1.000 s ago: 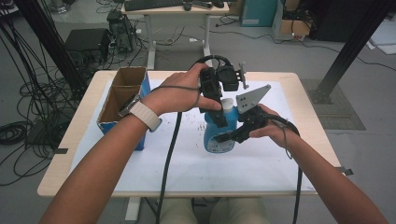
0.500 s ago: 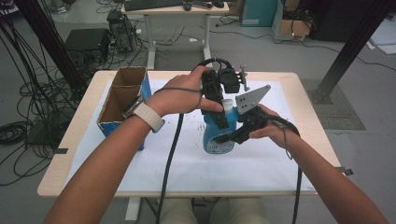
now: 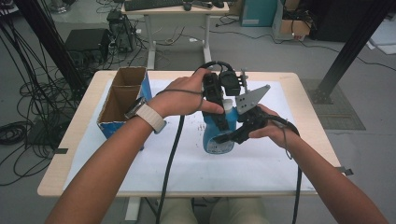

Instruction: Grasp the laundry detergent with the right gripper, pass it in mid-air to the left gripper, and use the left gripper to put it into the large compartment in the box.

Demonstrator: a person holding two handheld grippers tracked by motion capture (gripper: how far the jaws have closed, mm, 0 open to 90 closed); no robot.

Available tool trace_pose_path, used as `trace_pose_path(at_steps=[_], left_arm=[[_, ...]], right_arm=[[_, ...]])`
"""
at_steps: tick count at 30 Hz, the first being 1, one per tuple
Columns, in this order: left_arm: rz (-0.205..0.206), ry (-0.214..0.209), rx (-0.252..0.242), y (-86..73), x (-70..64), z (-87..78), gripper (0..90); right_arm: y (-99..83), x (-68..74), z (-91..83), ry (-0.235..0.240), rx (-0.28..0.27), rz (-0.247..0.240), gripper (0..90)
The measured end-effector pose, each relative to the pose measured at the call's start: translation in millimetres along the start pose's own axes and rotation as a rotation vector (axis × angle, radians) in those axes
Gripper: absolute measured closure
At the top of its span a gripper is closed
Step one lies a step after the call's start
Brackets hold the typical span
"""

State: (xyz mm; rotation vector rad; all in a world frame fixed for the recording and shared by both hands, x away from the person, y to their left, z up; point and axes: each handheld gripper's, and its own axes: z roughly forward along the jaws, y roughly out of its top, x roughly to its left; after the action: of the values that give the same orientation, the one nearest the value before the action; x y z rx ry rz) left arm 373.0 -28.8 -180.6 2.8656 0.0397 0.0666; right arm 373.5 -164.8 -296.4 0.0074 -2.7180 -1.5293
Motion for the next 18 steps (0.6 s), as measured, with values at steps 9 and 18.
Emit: trace_pose_path(at_steps=[9,18], left_arm=[[0.019,-0.014,0.017,1.5,0.1,2.4,19.6],[0.056,-0.022,0.033,2.4,-1.6,1.9,33.8]], right_arm=[[0.1,-1.8,1.7,0.006,-0.018,-0.033,43.0],[-0.5,0.4,1.6,0.0,0.014,-0.009,43.0]])
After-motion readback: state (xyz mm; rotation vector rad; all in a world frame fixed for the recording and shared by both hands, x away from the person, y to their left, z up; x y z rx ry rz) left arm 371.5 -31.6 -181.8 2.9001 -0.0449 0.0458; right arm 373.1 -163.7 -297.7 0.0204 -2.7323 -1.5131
